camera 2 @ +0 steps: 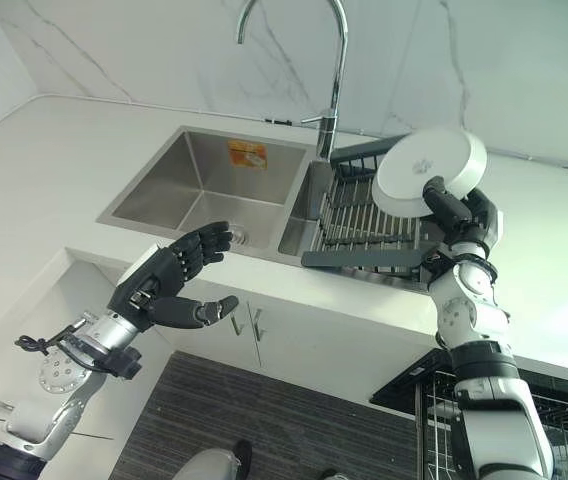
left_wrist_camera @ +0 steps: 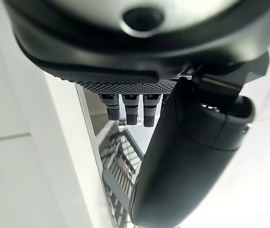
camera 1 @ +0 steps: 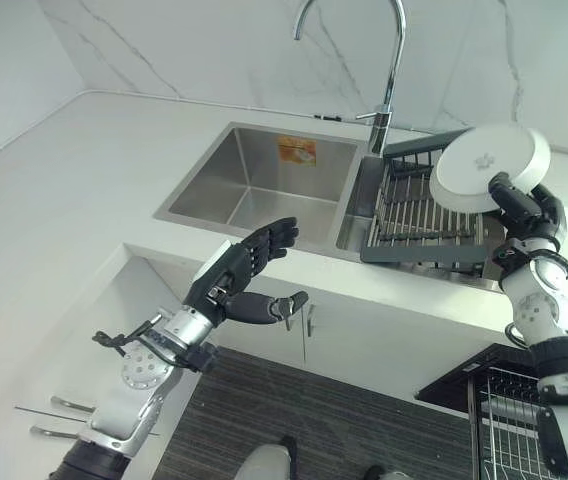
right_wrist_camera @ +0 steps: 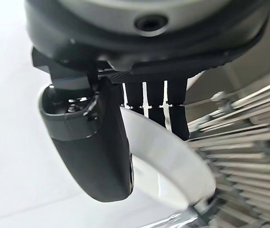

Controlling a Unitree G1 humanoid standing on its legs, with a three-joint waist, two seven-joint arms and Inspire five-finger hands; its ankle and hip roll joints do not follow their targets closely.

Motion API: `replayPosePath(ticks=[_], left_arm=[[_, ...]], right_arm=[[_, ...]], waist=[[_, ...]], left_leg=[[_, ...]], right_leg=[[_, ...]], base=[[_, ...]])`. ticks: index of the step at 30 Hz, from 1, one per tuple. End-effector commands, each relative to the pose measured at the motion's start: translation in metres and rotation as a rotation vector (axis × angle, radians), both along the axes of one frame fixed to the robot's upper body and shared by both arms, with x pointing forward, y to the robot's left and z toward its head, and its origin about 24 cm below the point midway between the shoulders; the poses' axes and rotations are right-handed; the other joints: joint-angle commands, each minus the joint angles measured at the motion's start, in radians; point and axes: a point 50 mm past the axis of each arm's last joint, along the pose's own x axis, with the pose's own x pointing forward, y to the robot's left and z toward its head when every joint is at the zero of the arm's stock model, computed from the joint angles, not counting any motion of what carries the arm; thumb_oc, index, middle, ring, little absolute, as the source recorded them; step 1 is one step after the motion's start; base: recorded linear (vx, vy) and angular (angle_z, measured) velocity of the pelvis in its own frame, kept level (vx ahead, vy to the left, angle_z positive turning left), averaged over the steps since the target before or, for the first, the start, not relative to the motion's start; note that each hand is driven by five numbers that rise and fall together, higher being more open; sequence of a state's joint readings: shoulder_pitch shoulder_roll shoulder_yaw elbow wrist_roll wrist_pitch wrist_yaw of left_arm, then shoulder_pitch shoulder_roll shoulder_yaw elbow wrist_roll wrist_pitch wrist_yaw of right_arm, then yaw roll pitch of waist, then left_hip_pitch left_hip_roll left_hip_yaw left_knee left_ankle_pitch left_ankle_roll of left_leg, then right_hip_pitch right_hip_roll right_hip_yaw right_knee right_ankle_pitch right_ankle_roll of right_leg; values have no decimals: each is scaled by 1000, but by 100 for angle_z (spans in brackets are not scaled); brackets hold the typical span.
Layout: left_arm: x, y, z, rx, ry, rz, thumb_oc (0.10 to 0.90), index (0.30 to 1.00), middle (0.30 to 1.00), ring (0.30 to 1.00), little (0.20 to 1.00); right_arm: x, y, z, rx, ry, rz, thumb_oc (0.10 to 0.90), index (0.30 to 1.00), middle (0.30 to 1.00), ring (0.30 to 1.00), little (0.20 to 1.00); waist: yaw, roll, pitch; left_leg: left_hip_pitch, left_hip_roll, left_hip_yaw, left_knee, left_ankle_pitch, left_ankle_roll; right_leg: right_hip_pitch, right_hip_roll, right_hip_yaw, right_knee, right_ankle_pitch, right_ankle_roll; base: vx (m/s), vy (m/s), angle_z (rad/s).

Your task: Place the dishes in the dishwasher.

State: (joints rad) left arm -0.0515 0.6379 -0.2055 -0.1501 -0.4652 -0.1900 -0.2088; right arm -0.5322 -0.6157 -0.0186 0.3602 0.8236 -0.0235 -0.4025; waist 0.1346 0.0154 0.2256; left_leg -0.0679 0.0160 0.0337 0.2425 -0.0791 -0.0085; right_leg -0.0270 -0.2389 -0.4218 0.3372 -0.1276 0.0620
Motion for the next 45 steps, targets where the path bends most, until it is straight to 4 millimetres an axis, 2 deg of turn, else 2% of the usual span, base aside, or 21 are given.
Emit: replayPosePath(ticks=[1, 5, 10, 13, 15, 17, 18, 19, 21, 22, 24, 25, 27, 28, 30, 33, 37, 38, 42, 44, 45], left_arm=[[-13, -5, 50, -71, -280, -79, 800, 900, 900, 900, 900], [-15, -3, 55, -49, -297, -92, 800, 900, 900, 900, 900], [-14, -4, 59, -32, -296, -127, 800, 900, 900, 900, 900], [-15, -6, 60, 1, -306, -130, 800, 900, 900, 900, 900], [-12, -5, 62, 17, -320, -119, 800, 900, 900, 900, 900], [-12, -4, 64, 15, -336, -108, 800, 900, 900, 900, 900], [-10, -2, 68, 2, -361, -92, 800, 900, 900, 900, 900], [-10, 0, 71, -7, -378, -84, 800, 900, 900, 900, 900], [-9, 1, 74, -9, -401, -67, 800, 900, 900, 900, 900], [-9, 4, 76, -14, -406, -52, 800, 900, 900, 900, 900], [-9, 8, 78, -28, -410, -22, 800, 900, 900, 900, 900], [-11, 12, 78, -46, -403, 1, 800, 900, 900, 900, 900], [-13, 14, 77, -65, -401, 19, 800, 900, 900, 900, 900], [-14, 14, 77, -67, -401, 21, 800, 900, 900, 900, 900], [-19, 11, 76, -77, -412, 28, 800, 900, 900, 900, 900], [-23, 9, 75, -81, -411, 23, 800, 900, 900, 900, 900], [-27, 8, 68, -94, -396, 30, 800, 900, 900, 900, 900], [-29, 5, 65, -98, -384, 25, 800, 900, 900, 900, 900], [-30, -1, 56, -96, -362, -1, 800, 900, 900, 900, 900], [-30, -5, 48, -81, -318, -24, 800, 900, 900, 900, 900], [-30, -7, 38, -55, -267, -40, 800, 900, 900, 900, 900]], right_arm=[[-21, -6, 81, -160, -388, -80, 400, 300, 300, 300, 300], [-30, 1, 72, -253, -373, -122, 400, 300, 300, 300, 300], [-38, -1, 58, -273, -340, -125, 400, 300, 300, 300, 300], [-42, 1, 52, -231, -353, -56, 400, 300, 300, 300, 300], [-46, 5, 48, -196, -385, -24, 400, 300, 300, 300, 300], [-49, 6, 45, -168, -412, -1, 400, 300, 300, 300, 300], [-53, 8, 43, -134, -455, 25, 400, 300, 300, 300, 300], [-55, 10, 41, -117, -483, 35, 400, 300, 300, 300, 300], [-64, 19, 34, -88, -531, 49, 400, 300, 300, 300, 300], [-70, 25, 31, -75, -552, 61, 400, 300, 300, 300, 300], [-80, 32, 32, -73, -591, 74, 400, 300, 300, 300, 300], [-87, 34, 36, -91, -625, 71, 400, 300, 300, 300, 300], [-92, 39, 42, -93, -648, 94, 400, 300, 300, 300, 300], [-93, 40, 42, -93, -651, 100, 400, 300, 300, 300, 300], [-101, 47, 49, -117, -686, 136, 400, 300, 300, 300, 300], [-109, 47, 53, -128, -708, 153, 400, 300, 300, 300, 300], [-114, 49, 53, -136, -712, 216, 400, 300, 300, 300, 300], [-116, 51, 54, -139, -710, 242, 400, 300, 300, 300, 300], [-114, 54, 54, -147, -707, 276, 400, 300, 300, 300, 300], [-112, 59, 54, -158, -699, 315, 400, 300, 300, 300, 300], [-111, 61, 52, -174, -691, 339, 400, 300, 300, 300, 300]], waist=[[-4, -44, -77], [-20, -54, -52], [-33, -67, -26], [-37, -76, 1], [-44, -73, 3], [-40, -53, 6], [-31, -27, 1], [-24, -19, -4], [-20, -19, -17], [-20, -28, -28], [-14, -37, -45], [-13, -37, -58], [-19, -28, -62], [-20, -26, -63], [-39, -15, -61], [-59, -16, -62], [-95, -10, -52], [-109, -6, -43], [-121, 0, -21], [-120, -5, -11], [-116, -13, -8]], left_leg=[[34, 58, 52, 57, -188, -31], [40, 30, 53, 57, -203, -6], [33, -6, 38, 57, -212, 15], [27, -30, 23, 57, -210, 27], [20, -27, 36, 57, -212, 48], [22, 0, 57, 57, -210, 54], [6, 40, 93, 57, -196, 58], [-6, 59, 119, 57, -189, 58], [-30, 66, 141, 57, -182, 58], [-42, 66, 152, 57, -174, 51], [-53, 75, 162, 57, -164, 28], [-42, 89, 164, 57, -177, 4], [-40, 120, 184, 57, -162, -23], [-41, 125, 186, 57, -160, -28], [-59, 169, 218, 57, -117, -49], [-73, 196, 216, 57, -98, -71], [-90, 238, 211, 57, -68, -101], [-98, 251, 202, 57, -50, -111], [-88, 240, 184, 57, -33, -112], [-65, 214, 183, 57, -34, -101], [-48, 181, 184, 57, -42, -87]], right_leg=[[-26, 5, 86, -37, -14, 94], [-63, -19, 110, -37, 38, 133], [-102, -44, 140, -37, 109, 148], [-138, -64, 130, -37, 174, 157], [-96, -54, 94, -37, 213, 148], [-35, -45, 41, -37, 204, 134], [48, -44, -18, -37, 203, 112], [96, -45, -30, -37, 191, 105], [150, -44, -11, -37, 195, 110], [163, -45, 13, -37, 162, 112], [151, -69, 12, -37, 97, 119], [147, -70, 25, -37, 29, 131], [130, -63, 24, -37, -29, 122], [127, -60, 26, -37, -37, 120], [91, -32, 31, -37, -75, 105], [62, -1, 56, -37, -102, 96], [18, 53, 103, -37, -116, 55], [-1, 80, 119, -37, -117, 34], [-26, 113, 147, -37, -110, 5], [-29, 117, 161, -37, -105, -3], [-26, 112, 168, -37, -100, -5]], base=[[-69, 162, -18], [-67, 138, -25], [-57, 130, -28], [-115, 162, -35], [-76, 103, -51], [-125, 93, -36], [-221, 50, -24], [-230, -4, -21], [-178, -112, -46], [-169, -184, -63], [-117, -253, -37], [-55, -272, -35], [-53, -207, -41], [-171, -219, -44], [-199, -280, -24], [-98, -308, -26], [-85, -351, -44], [-75, -356, -51], [-63, -250, -20], [-12, -203, -21], [56, -213, -21]])
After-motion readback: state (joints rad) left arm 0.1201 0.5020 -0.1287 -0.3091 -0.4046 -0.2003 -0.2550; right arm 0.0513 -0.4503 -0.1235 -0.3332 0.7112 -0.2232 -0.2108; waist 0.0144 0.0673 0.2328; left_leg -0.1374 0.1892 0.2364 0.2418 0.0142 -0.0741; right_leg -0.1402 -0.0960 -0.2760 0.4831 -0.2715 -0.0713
